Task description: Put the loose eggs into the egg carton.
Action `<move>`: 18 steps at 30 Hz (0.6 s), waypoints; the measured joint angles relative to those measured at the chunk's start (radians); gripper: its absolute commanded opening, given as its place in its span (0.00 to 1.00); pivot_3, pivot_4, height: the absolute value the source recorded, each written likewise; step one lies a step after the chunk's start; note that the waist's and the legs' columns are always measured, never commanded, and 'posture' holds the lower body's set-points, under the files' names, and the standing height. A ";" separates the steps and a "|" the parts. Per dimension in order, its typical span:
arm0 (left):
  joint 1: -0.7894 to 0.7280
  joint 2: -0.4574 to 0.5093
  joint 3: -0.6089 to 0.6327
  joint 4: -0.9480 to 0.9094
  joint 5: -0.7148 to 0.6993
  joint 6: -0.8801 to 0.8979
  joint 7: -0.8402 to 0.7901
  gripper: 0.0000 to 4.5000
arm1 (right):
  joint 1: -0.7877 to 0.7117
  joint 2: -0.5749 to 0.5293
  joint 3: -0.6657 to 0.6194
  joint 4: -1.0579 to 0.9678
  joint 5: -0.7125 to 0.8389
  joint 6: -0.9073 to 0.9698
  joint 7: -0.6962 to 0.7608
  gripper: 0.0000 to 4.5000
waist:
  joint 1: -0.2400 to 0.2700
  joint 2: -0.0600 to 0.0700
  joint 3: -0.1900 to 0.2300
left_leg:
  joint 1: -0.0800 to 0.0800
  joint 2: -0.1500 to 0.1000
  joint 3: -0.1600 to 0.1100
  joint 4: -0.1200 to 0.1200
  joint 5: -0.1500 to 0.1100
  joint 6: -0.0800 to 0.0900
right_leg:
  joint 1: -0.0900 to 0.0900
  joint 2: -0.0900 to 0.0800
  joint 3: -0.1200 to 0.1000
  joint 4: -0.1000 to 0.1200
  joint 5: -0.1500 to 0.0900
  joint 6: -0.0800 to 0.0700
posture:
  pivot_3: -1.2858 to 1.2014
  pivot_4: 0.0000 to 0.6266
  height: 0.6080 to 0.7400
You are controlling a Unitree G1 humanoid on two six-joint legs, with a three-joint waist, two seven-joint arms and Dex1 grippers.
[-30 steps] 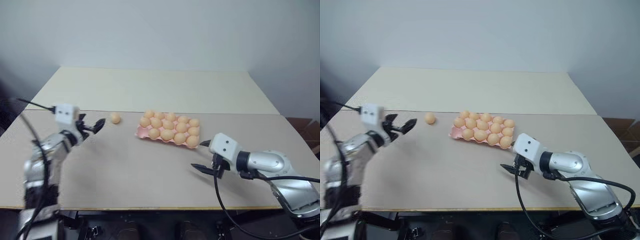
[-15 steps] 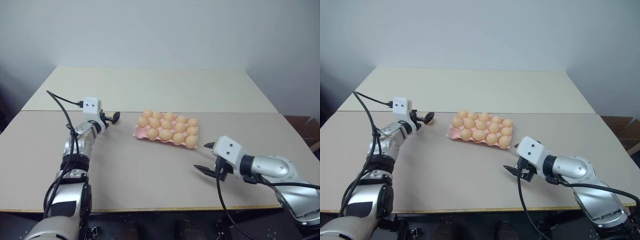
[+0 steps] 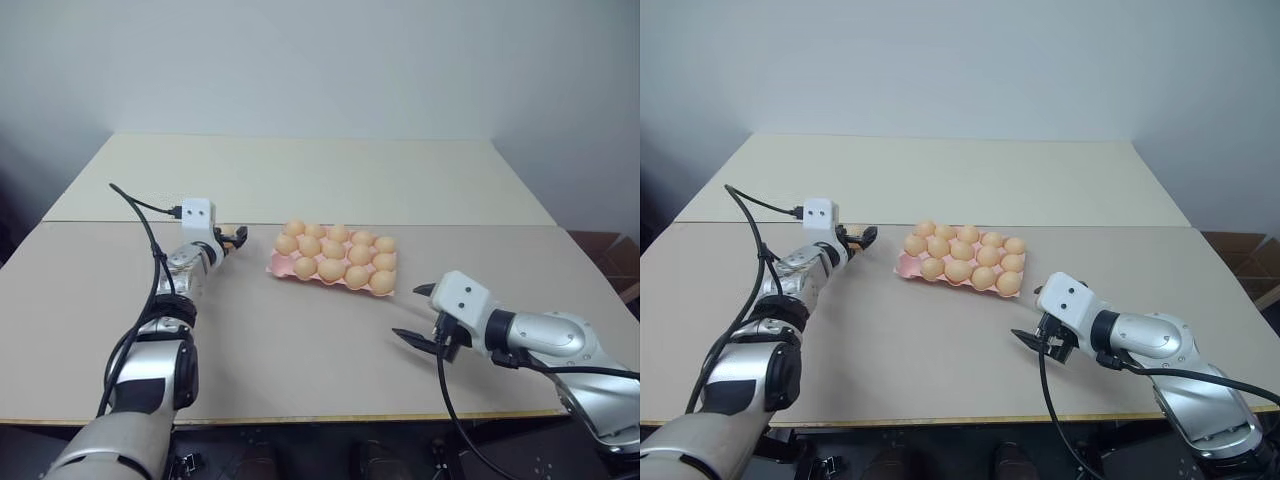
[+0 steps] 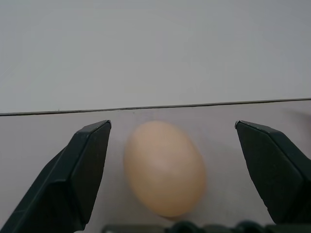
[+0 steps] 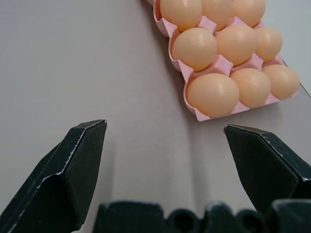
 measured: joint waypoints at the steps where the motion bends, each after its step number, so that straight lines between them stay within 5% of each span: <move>1: -0.002 -0.001 0.001 0.010 0.000 0.002 0.008 0.99 | 0.000 0.000 0.000 0.000 0.000 0.000 0.000 1.00 | 0.000 0.000 0.000 | 0.000 0.000 0.000 0.000 0.000 0.000 | 0.000 0.000 0.000 0.000 0.000 0.000 | 0.52 0.24 1.00; 10: -0.018 0.000 0.001 0.050 0.013 0.019 0.001 0.43 | 0.000 -0.001 0.000 0.000 0.000 0.007 -0.003 1.00 | 0.000 0.000 0.000 | 0.000 0.000 0.000 0.000 0.000 0.000 | 0.000 0.000 0.000 0.000 0.000 0.000 | 0.52 0.24 1.00; 18: -0.018 -0.005 -0.005 0.048 0.021 0.016 -0.010 0.41 | 0.000 0.000 0.000 0.000 0.000 0.007 -0.008 1.00 | 0.000 0.000 0.000 | 0.000 0.000 0.000 0.000 0.000 0.000 | 0.000 0.000 0.000 0.000 0.000 0.000 | 0.52 0.24 1.00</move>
